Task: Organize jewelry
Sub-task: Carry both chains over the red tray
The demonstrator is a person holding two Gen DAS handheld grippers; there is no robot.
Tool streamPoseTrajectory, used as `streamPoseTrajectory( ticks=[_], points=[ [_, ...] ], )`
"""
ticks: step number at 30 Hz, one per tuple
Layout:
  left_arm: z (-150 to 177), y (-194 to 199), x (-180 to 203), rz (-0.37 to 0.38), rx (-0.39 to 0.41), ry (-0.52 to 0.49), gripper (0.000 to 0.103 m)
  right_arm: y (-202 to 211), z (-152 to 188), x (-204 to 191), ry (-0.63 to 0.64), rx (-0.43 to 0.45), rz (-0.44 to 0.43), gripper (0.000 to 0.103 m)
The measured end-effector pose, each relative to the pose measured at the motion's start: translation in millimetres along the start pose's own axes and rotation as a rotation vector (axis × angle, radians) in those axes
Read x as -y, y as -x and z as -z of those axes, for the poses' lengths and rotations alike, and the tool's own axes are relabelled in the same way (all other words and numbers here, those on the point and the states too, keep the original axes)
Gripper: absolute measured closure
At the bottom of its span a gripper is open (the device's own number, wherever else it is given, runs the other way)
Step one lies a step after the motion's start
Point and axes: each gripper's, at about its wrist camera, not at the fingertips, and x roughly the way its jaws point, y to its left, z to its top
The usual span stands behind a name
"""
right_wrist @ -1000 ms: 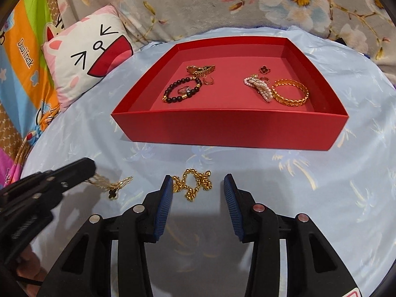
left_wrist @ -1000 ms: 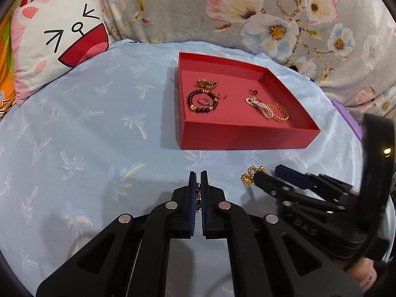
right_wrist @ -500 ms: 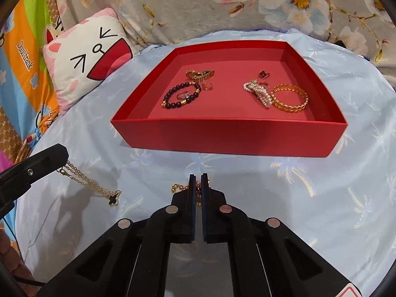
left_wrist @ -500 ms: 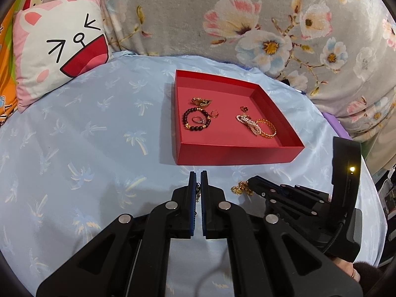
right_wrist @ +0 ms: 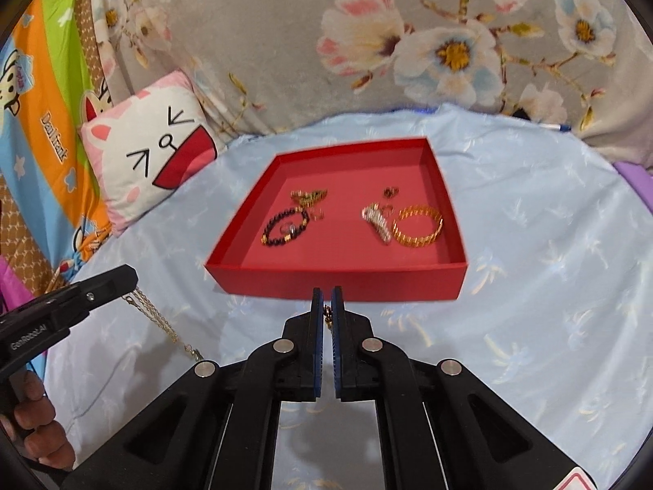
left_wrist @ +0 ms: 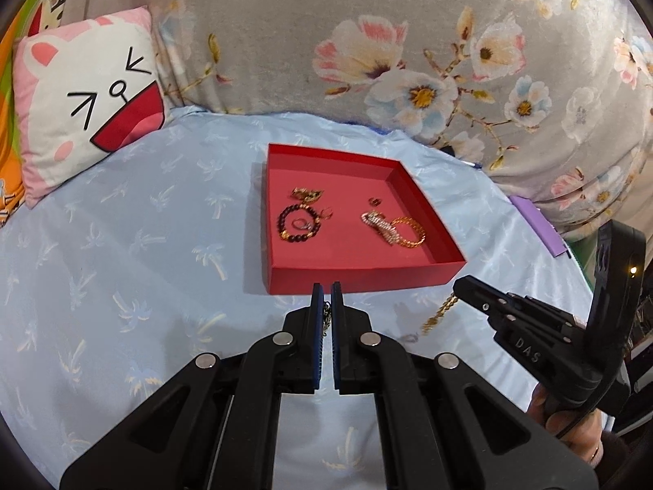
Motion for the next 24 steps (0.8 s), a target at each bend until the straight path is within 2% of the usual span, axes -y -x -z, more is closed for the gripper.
streamPoseTrajectory(
  ticks=[7,12,19,24],
  points=[
    [-46.0,15.0,22.8,0.044,0.050,-0.065,0.101,36.3,-49.6,0.6,0.035,0.096,-0.005,0.100],
    [-90.1,11.4,41.1,0.036,0.106,-0.123,0.101,43.5,-95.8,1.8,0.048,0.142,-0.029,0.100],
    [-147.7,-33.1,51.2,0.078,0.091,-0.119,0.101,9.5,-154.1,17.0,0.003,0.140,-0.049,0.100],
    [-168.0,-76.7,53.5,0.061,0.062,-0.116,0.101,-26.5,-170.9,28.5,-0.022,0.116,-0.050,0.100]
  ],
)
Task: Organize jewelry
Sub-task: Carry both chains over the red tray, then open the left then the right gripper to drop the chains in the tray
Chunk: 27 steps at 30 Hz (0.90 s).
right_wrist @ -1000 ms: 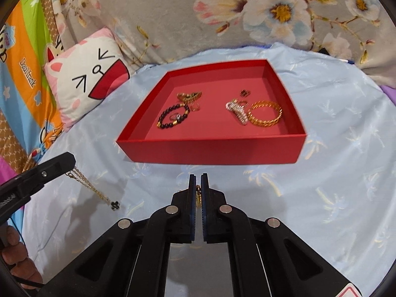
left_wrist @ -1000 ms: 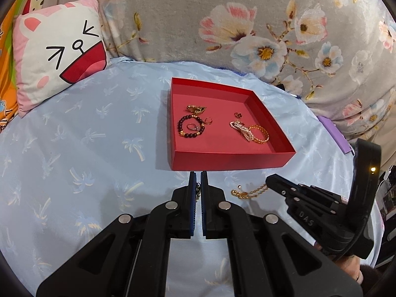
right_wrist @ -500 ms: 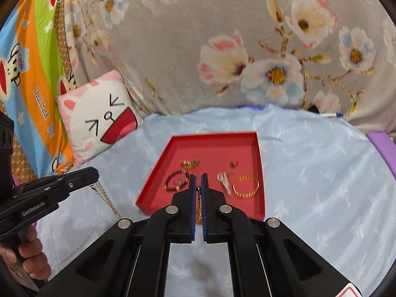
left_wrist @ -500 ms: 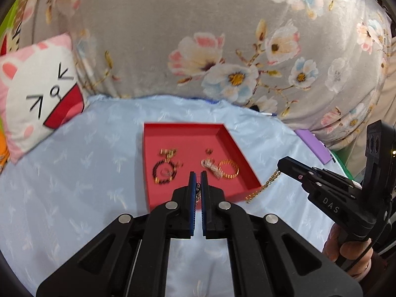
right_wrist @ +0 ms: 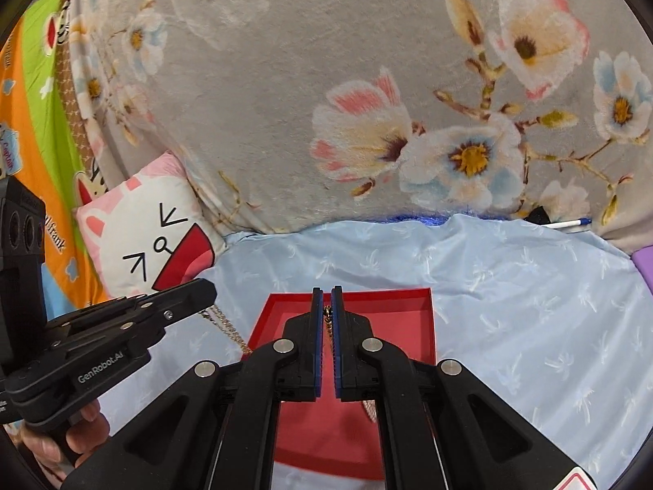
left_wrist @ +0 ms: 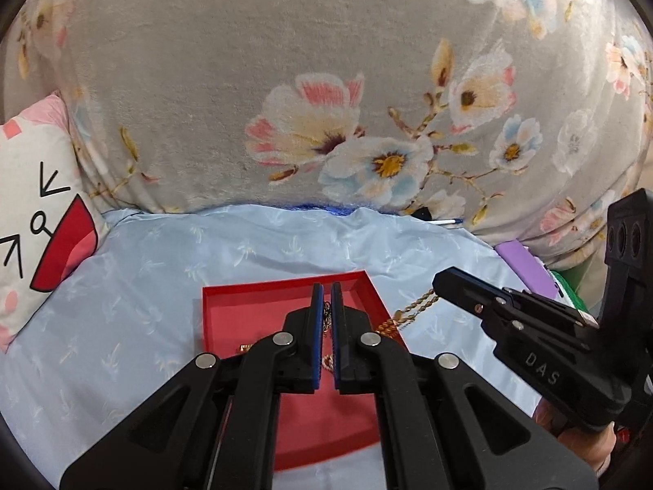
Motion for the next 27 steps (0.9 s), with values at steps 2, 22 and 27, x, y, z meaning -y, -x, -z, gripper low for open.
streamPoseTrajectory(
  ticks=[2,22,27],
  points=[
    [-4.0,-20.7,-2.8,-0.004,-0.016,0.009,0.101,-15.8,0.0,4.9,-0.005,-0.015,0.007,0.100],
    [15.1,-127.8,-13.9,-0.066,-0.137,0.022,0.100,-114.3,34.9,55.6,-0.057,-0.155,0.093,0.100],
    [17.0,-126.5,-16.3,-0.120,-0.098,0.037,0.082,-114.4,37.9,61.2,-0.067,-0.148,0.113,0.099]
  ],
)
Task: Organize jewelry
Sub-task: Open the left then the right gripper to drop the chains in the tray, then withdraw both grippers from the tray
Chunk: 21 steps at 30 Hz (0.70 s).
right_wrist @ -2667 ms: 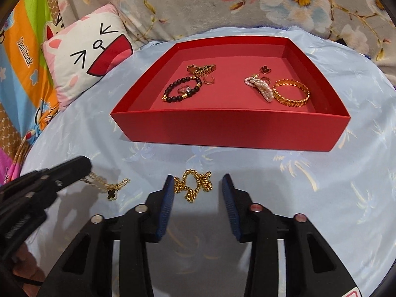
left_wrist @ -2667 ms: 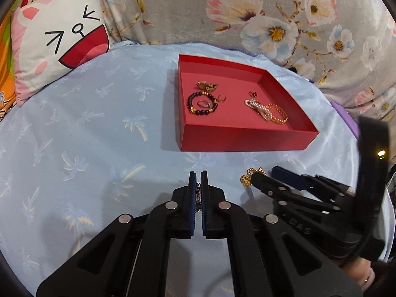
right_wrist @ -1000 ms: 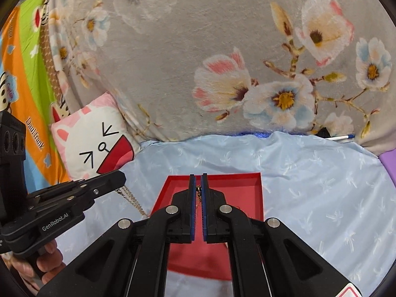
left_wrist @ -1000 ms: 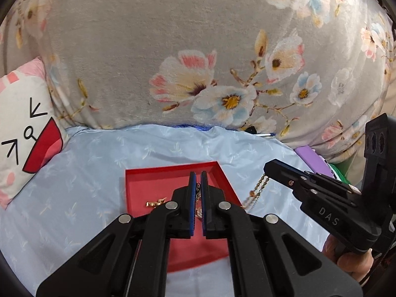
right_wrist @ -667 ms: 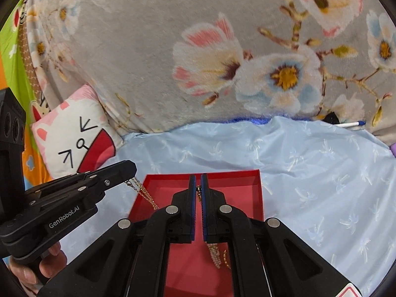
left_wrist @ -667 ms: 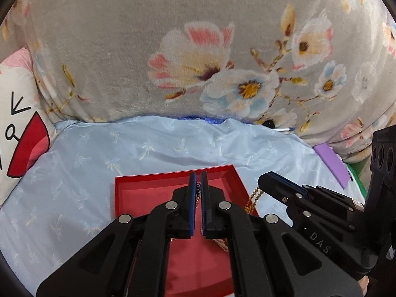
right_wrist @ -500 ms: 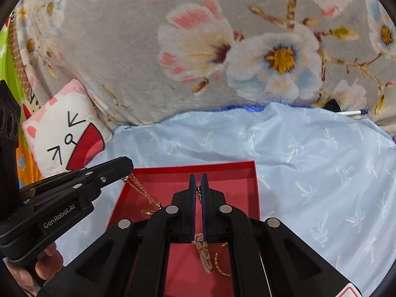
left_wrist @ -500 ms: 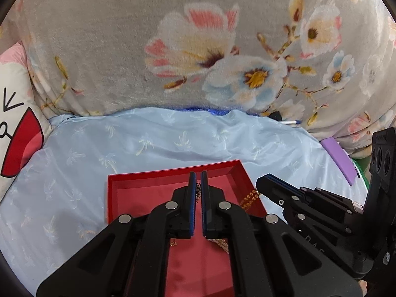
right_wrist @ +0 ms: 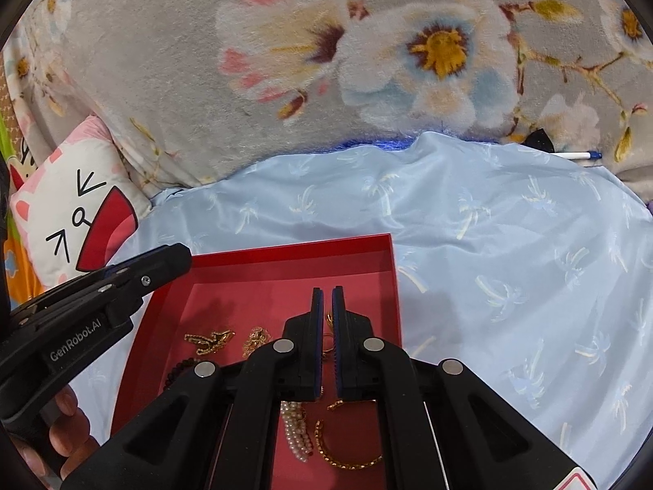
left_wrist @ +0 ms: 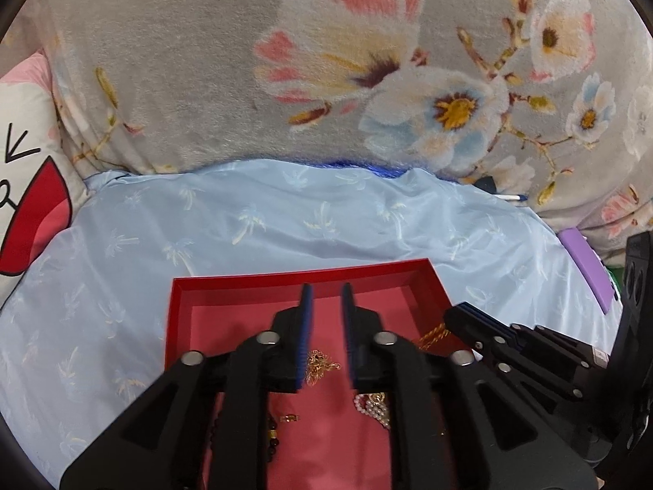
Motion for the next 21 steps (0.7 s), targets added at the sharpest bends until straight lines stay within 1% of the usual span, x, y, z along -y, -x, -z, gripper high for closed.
streamPoseTrajectory(
  ticks=[1,4,8,13,16,18,19,20,21],
  points=[
    [-0.8,-0.1,-0.7,-0.002,0.002,0.003,0.080,1.5,0.1,0.8,-0.004,0.005,0.003,0.099],
    [-1.5,1.3,-3.4,-0.011,0.005,0.011,0.078,6.5,-0.3,1.7,-0.005,0.020,0.012,0.096],
    [0.1,7.1,-4.6,-0.024,0.008,0.016,0.071,12.3,-1.1,1.9,-0.007,0.032,0.011,0.096],
    [5.2,21.9,-2.1,-0.030,0.022,0.008,0.070,27.6,2.1,-1.6,-0.012,0.047,-0.003,0.096],
    [9.9,33.4,0.9,-0.050,0.031,-0.002,0.070,42.9,6.2,-8.3,0.001,0.066,-0.003,0.095],
    [13.8,42.4,3.4,-0.066,0.039,-0.006,0.070,55.1,10.8,-13.8,0.007,0.079,-0.004,0.091],
    [17.1,48.6,4.8,-0.076,0.040,-0.009,0.068,60.5,13.4,-16.0,0.006,0.084,-0.008,0.086],
    [19.8,53.6,6.1,-0.087,0.040,-0.011,0.062,67.2,17.1,-18.3,0.002,0.089,-0.015,0.082],
    [23.0,59.2,6.9,-0.097,0.044,-0.012,0.060,73.0,20.3,-19.9,-0.002,0.095,-0.019,0.080]
  ],
)
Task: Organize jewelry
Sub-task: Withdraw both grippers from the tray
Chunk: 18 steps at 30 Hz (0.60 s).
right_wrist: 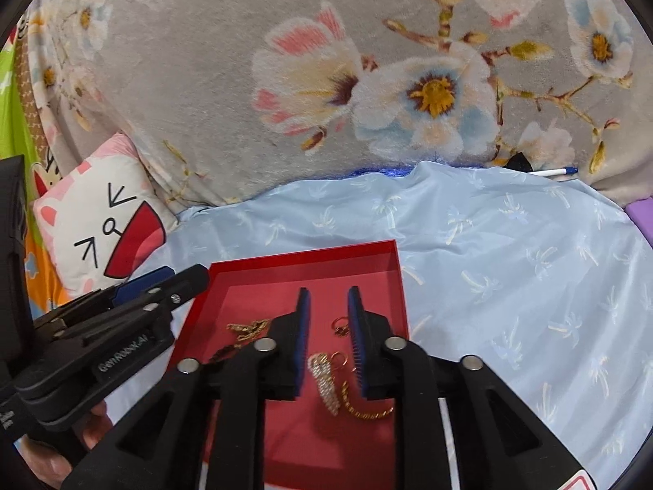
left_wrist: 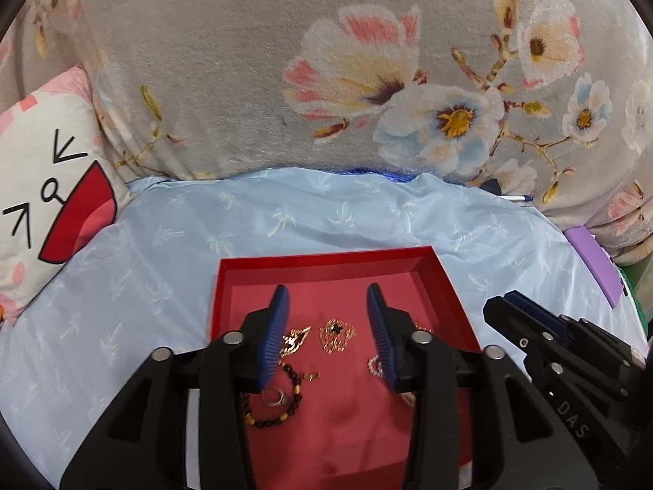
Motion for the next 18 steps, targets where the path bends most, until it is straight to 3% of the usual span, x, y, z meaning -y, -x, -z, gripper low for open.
streamPoseTrajectory(
  ticks=[6,10,18],
  points=[
    [24.2,32.6,3.2,-0.034,-0.006,0.000,0.059,30.6,23.5,-11.4,-0.015,0.004,-0.014,0.078],
    [44.6,47.4,5.4,-0.057,-0.025,-0.010,0.059,50.2,46.2,-21.1,0.006,0.009,0.010,0.070],
    [86.3,72.6,12.0,-0.068,-0.050,-0.016,0.059,79.4,88.6,-36.2,0.046,-0.001,0.064,0.068]
  ],
)
